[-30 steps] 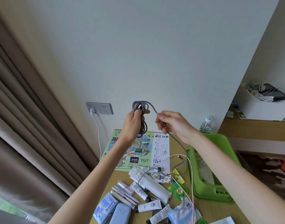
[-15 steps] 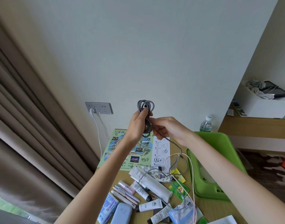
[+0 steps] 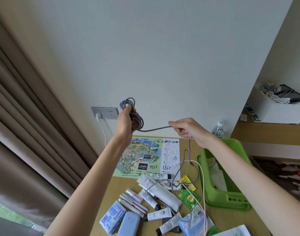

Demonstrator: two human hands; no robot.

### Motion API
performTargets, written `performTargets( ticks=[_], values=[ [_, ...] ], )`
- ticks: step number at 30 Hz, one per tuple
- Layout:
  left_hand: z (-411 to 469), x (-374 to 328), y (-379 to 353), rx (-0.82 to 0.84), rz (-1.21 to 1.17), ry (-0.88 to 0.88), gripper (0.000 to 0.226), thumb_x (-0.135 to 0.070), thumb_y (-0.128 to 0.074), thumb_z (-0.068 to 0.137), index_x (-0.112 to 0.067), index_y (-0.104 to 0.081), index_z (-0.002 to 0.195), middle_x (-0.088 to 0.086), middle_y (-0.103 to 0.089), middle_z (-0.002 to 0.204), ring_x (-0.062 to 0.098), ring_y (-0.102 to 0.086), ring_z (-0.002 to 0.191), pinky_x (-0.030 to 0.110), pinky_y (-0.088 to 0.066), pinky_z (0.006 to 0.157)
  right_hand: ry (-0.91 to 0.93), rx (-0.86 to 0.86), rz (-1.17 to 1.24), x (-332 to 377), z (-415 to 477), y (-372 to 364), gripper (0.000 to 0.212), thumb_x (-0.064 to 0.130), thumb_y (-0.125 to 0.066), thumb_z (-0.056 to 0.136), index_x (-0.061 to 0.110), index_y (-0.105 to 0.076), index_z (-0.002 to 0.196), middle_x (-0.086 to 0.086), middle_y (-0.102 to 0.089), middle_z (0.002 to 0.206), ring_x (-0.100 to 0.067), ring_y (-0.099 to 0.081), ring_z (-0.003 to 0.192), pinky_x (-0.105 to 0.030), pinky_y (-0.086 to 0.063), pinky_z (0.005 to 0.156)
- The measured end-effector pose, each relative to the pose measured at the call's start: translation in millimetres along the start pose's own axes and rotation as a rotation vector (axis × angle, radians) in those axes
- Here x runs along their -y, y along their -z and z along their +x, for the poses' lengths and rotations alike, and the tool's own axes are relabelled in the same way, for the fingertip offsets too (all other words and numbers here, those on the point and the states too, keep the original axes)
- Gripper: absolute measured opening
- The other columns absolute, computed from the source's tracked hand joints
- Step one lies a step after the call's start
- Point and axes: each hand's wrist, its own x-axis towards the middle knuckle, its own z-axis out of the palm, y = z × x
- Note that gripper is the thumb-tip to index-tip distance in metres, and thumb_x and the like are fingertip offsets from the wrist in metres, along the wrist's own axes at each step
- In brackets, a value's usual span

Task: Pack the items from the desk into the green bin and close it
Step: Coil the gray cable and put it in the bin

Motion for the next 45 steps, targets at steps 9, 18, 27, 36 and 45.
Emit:
performTargets(
  ticks=[9,18,27,36,45],
  values=[
    [-3,16,11,0.261,0.651,-0.192,0.050,-0.053,-0.030,0.100,-0.010,-0.052,0.088,0.009,-0.043,0.080,0.017,-0.037,0.068,0.031,-0.032,0.066,0.155,0.058,0.096,24,-2,17,0.020,0.014,-0.055,0.093,0.008,-0.065,0.076,0.002,-0.036,0.054,-0.011,-0.026,0.046,-0.026,-0.016,0.049],
    [-29,27,-13,0.672,0.776,-0.208,0.031,-0.049,-0.048,0.094,-0.022,-0.042,0.078,-0.011,-0.035,0.067,0.000,-0.036,0.052,0.012,-0.033,0.052,0.293,0.032,-0.076,42,-3,-1,0.019,0.018,-0.060,0.095,0.007,-0.069,0.082,0.003,-0.047,0.055,-0.007,-0.039,0.047,-0.014,-0.031,0.046],
    [-40,24,-23,0.723,0.725,-0.130,0.039,-0.041,-0.045,0.100,-0.015,-0.049,0.072,-0.009,-0.041,0.060,0.010,-0.033,0.056,0.021,-0.027,0.054,0.323,-0.099,-0.101,39,4,0,0.020,0.022,-0.071,0.087,0.002,-0.067,0.086,0.015,-0.042,0.044,-0.002,-0.030,0.042,-0.011,-0.024,0.042],
    [-38,15,-18,0.594,0.565,-0.105,0.043,-0.054,-0.047,0.091,-0.015,-0.053,0.074,0.011,-0.039,0.075,0.025,-0.030,0.069,0.033,-0.023,0.061,0.233,-0.088,-0.024,10,4,5,0.033,0.046,-0.056,0.094,0.018,-0.061,0.077,0.002,-0.046,0.058,-0.012,-0.035,0.047,-0.019,-0.030,0.045],
    [-23,12,-16,0.294,0.398,-0.220,0.043,-0.041,-0.037,0.103,-0.011,-0.069,0.104,-0.005,-0.042,0.068,0.009,-0.034,0.054,0.026,-0.026,0.054,0.230,-0.038,0.010,4,0,-9,0.043,0.038,-0.044,0.101,0.008,-0.056,0.074,0.001,-0.029,0.054,-0.010,-0.020,0.045,-0.017,-0.019,0.040]
  ],
)
